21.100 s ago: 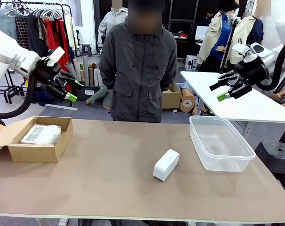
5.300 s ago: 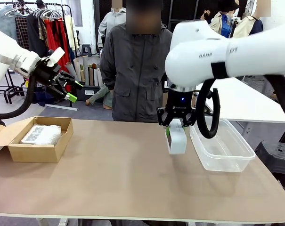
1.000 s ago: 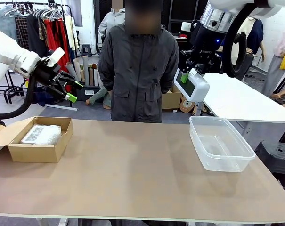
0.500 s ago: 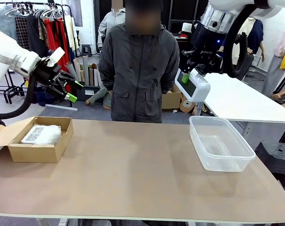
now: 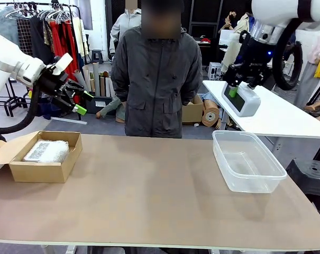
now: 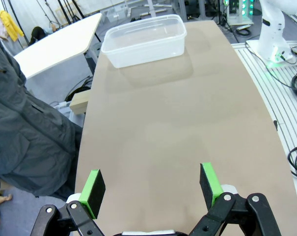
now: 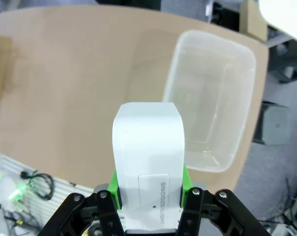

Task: Separate and place wrapped and unwrapped clocks.
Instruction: If the picked Digital clock is wrapped, place it in the Package Box ; if not, place it in the Organizing box.

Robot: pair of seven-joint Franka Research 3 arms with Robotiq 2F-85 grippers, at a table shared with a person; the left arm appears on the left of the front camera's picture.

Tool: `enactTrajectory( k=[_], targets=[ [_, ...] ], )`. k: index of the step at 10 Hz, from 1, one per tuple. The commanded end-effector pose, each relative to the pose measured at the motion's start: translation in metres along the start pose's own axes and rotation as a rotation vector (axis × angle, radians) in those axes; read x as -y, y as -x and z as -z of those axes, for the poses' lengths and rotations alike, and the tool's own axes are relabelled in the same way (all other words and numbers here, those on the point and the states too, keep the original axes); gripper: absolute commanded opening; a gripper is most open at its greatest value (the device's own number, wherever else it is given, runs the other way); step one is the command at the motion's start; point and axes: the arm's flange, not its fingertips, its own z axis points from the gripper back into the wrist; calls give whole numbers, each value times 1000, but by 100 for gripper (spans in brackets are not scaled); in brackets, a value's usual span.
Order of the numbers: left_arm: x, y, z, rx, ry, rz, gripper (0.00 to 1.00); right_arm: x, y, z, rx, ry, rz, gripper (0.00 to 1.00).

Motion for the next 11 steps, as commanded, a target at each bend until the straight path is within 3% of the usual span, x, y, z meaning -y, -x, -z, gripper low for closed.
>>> enactTrajectory(
  k=[1,5,11],
  targets=[
    [4,-1,0,0,-11,4,100,16,4,17,30,39,11,0],
    [4,-1,0,0,-11,4,100,46,6,62,28,78,26,0],
    [4,-1,0,0,-11,4,100,66,16,104,-57,57,67,0]
  ],
)
